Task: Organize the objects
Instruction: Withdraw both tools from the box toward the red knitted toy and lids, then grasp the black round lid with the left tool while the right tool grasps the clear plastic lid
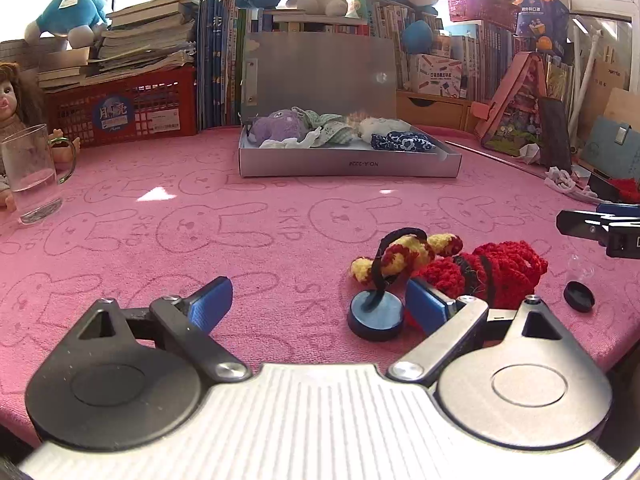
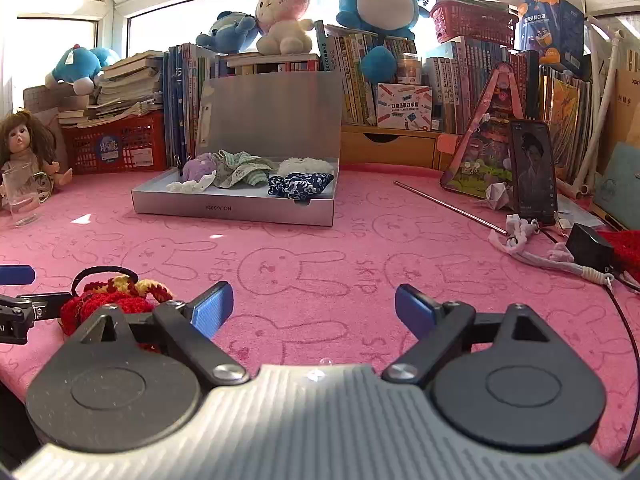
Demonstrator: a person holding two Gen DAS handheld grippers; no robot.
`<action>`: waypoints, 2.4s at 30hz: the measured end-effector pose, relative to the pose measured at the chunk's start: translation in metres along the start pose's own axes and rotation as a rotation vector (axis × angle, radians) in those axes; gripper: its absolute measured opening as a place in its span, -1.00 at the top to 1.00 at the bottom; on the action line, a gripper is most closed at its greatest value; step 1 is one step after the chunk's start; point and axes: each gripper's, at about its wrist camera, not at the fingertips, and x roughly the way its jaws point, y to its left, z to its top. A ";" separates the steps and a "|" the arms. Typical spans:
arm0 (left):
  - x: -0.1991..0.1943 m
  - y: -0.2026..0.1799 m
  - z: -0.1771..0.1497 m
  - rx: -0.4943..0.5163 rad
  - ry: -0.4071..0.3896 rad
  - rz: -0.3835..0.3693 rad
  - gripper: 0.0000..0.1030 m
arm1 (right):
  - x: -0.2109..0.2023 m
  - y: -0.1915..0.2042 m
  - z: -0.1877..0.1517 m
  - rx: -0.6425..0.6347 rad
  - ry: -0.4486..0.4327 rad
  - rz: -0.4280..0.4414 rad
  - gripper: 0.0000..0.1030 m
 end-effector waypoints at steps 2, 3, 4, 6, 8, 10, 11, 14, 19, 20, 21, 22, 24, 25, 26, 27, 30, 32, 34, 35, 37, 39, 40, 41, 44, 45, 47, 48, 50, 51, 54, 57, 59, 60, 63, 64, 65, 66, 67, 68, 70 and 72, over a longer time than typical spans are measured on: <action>-0.002 0.000 -0.002 -0.004 -0.005 0.001 -0.85 | -0.003 0.000 -0.001 0.007 -0.008 -0.008 -0.80; -0.003 0.000 -0.002 -0.003 -0.009 0.003 -0.85 | -0.004 0.000 -0.002 0.009 -0.011 -0.012 -0.80; -0.005 0.001 -0.003 -0.004 -0.016 0.010 -0.85 | -0.005 0.000 -0.003 0.010 -0.013 -0.017 -0.80; -0.007 0.004 -0.003 -0.012 -0.022 0.019 -0.85 | -0.007 0.000 -0.005 0.010 -0.014 -0.032 -0.79; -0.009 0.008 -0.003 -0.027 -0.017 0.020 -0.85 | -0.008 -0.001 -0.007 0.015 -0.007 -0.040 -0.79; -0.009 0.010 -0.004 -0.030 -0.009 0.021 -0.85 | -0.008 -0.002 -0.009 0.025 0.004 -0.041 -0.79; -0.010 0.009 -0.005 -0.026 -0.004 0.019 -0.85 | -0.008 -0.003 -0.010 0.030 0.009 -0.042 -0.78; -0.009 0.005 -0.008 -0.003 0.002 0.019 -0.82 | -0.009 -0.005 -0.013 0.043 0.027 -0.042 -0.71; -0.009 -0.005 -0.008 0.025 0.000 0.000 -0.55 | -0.011 -0.004 -0.017 0.049 0.040 -0.047 -0.60; -0.008 -0.007 -0.008 0.032 0.001 -0.002 -0.47 | -0.011 -0.004 -0.017 0.051 0.042 -0.047 -0.56; -0.008 -0.008 -0.008 0.038 0.003 -0.002 -0.43 | -0.012 -0.003 -0.018 0.053 0.045 -0.046 -0.53; -0.007 -0.010 -0.009 0.042 0.001 -0.007 -0.39 | -0.012 -0.003 -0.019 0.054 0.049 -0.044 -0.51; -0.007 -0.012 -0.009 0.045 0.002 -0.015 -0.33 | -0.012 -0.002 -0.021 0.051 0.057 -0.043 -0.42; -0.007 -0.013 -0.009 0.048 0.005 -0.023 -0.28 | -0.013 -0.001 -0.022 0.048 0.059 -0.044 -0.40; -0.007 -0.015 -0.010 0.053 0.008 -0.029 -0.24 | -0.013 0.000 -0.023 0.044 0.063 -0.044 -0.36; -0.006 -0.017 -0.010 0.058 0.010 -0.033 -0.23 | -0.013 0.000 -0.023 0.043 0.065 -0.045 -0.33; -0.004 -0.021 -0.013 0.066 0.018 -0.045 -0.19 | -0.013 0.001 -0.025 0.046 0.071 -0.047 -0.22; -0.002 -0.024 -0.014 0.068 0.018 -0.043 -0.19 | -0.011 0.001 -0.025 0.050 0.078 -0.046 -0.16; -0.001 -0.025 -0.014 0.073 0.015 -0.041 -0.19 | -0.010 0.000 -0.026 0.052 0.085 -0.050 -0.10; 0.000 -0.025 -0.013 0.072 0.015 -0.041 -0.19 | -0.009 0.000 -0.026 0.051 0.088 -0.052 -0.06; 0.001 -0.026 -0.013 0.074 0.015 -0.040 -0.19 | -0.008 -0.001 -0.026 0.052 0.095 -0.054 -0.03; 0.002 -0.027 -0.013 0.078 0.015 -0.035 -0.19 | -0.007 0.000 -0.027 0.050 0.102 -0.050 0.00; 0.003 -0.027 -0.013 0.078 0.015 -0.034 -0.19 | -0.006 0.001 -0.027 0.045 0.105 -0.050 0.01; 0.004 -0.027 -0.012 0.076 0.015 -0.033 -0.19 | -0.005 0.003 -0.028 0.038 0.109 -0.050 0.03; 0.005 -0.027 -0.012 0.072 0.016 -0.031 -0.19 | -0.003 0.007 -0.029 0.022 0.110 -0.053 0.10; 0.005 -0.027 -0.011 0.071 0.016 -0.031 -0.19 | -0.002 0.008 -0.029 0.019 0.108 -0.058 0.17; 0.004 -0.027 -0.011 0.066 0.013 -0.030 0.00 | -0.002 0.009 -0.029 0.015 0.113 -0.062 0.34; 0.004 -0.026 -0.011 0.064 0.012 -0.028 0.05 | -0.001 0.008 -0.028 0.015 0.115 -0.061 0.35; 0.004 -0.025 -0.009 0.055 0.012 -0.031 0.19 | -0.001 0.008 -0.028 0.015 0.114 -0.064 0.35; 0.004 -0.024 -0.009 0.052 0.012 -0.031 0.22 | -0.001 0.007 -0.028 0.017 0.112 -0.066 0.35; 0.004 -0.024 -0.007 0.055 0.008 -0.031 0.28 | -0.001 0.005 -0.026 0.027 0.105 -0.069 0.35; 0.002 -0.024 -0.007 0.056 0.001 -0.031 0.28 | -0.001 0.004 -0.024 0.034 0.100 -0.071 0.35; 0.000 -0.024 -0.006 0.052 -0.004 -0.031 0.28 | 0.000 0.003 -0.024 0.035 0.099 -0.073 0.35; 0.000 -0.024 -0.005 0.051 -0.007 -0.031 0.28 | 0.000 0.003 -0.023 0.033 0.099 -0.071 0.35; -0.002 -0.022 -0.004 0.050 -0.011 -0.022 0.28 | 0.001 0.005 -0.023 0.027 0.096 -0.071 0.35; -0.002 -0.021 -0.004 0.048 -0.012 -0.016 0.28 | 0.001 0.005 -0.023 0.027 0.094 -0.070 0.35; -0.001 -0.020 -0.004 0.047 -0.007 -0.017 0.27 | 0.001 0.006 -0.023 0.026 0.094 -0.069 0.35; -0.001 -0.020 -0.004 0.044 -0.001 -0.015 0.27 | 0.001 0.007 -0.023 0.026 0.094 -0.067 0.35; 0.000 -0.019 -0.005 0.039 0.004 -0.012 0.27 | 0.002 0.007 -0.023 0.027 0.094 -0.067 0.35; 0.001 -0.017 -0.006 0.033 0.014 -0.012 0.27 | 0.002 0.007 -0.023 0.028 0.095 -0.067 0.35; 0.003 -0.017 -0.008 0.034 0.025 0.001 0.26 | 0.002 0.007 -0.023 0.030 0.098 -0.066 0.35; 0.003 -0.017 -0.008 0.042 0.021 0.006 0.25 | 0.002 0.007 -0.023 0.031 0.100 -0.066 0.35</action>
